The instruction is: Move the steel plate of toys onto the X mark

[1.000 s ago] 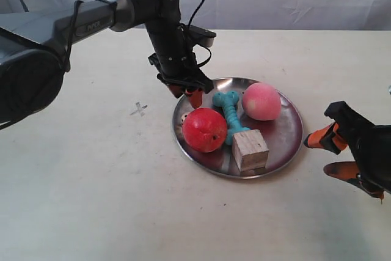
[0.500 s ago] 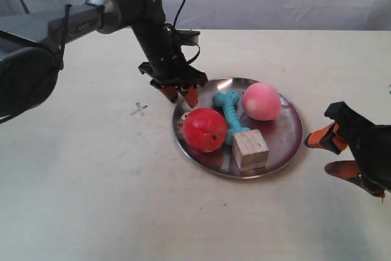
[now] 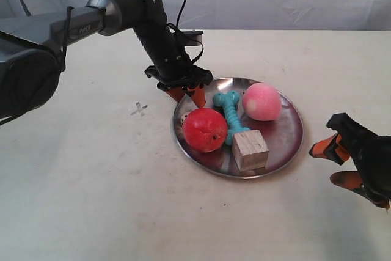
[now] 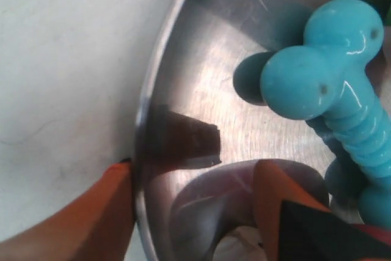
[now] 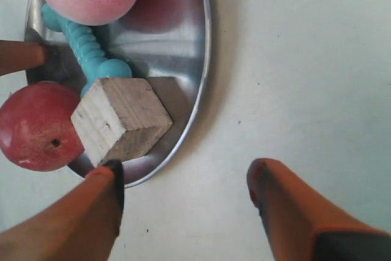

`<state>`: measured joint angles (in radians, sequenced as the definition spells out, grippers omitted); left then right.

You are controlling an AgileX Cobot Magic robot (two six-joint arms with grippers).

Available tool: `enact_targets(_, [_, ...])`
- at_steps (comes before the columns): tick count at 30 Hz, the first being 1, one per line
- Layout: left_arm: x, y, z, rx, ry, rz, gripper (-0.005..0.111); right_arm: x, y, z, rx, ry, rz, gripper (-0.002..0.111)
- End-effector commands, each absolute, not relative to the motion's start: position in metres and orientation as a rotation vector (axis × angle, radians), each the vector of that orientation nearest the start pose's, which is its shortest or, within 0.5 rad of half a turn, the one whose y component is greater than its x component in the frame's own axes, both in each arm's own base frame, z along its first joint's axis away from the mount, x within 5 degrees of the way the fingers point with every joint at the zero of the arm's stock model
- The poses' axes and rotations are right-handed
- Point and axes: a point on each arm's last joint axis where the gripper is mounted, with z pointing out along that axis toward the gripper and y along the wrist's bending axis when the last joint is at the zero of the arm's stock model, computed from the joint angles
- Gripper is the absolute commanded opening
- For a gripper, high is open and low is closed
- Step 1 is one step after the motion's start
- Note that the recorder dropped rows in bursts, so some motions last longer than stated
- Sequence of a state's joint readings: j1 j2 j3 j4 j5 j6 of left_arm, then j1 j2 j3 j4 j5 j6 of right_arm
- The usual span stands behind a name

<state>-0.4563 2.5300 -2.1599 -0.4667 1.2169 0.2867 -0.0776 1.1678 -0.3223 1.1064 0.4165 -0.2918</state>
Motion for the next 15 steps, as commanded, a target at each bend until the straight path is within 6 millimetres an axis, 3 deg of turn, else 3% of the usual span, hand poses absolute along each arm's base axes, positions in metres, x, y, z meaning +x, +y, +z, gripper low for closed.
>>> enact_targets(1, [0.439, -0.26, 0.116, 0.894, 2.915, -0.693, 0.055, 0.172, 0.016, 0.169, 0.944, 2.395, 0.683, 0.061])
enact_targets(9, [0.44, -0.259, 0.115, 0.902, 2.915, -0.678, 0.055, 0.178, 0.013, 0.166, 0.996, 2.35, 0.678, 0.061])
enact_targets(15, [0.44, -0.259, 0.115, 0.907, 2.913, -0.675, 0.055, 0.206, 0.011, 0.151, 0.904, 2.465, 0.627, 0.061])
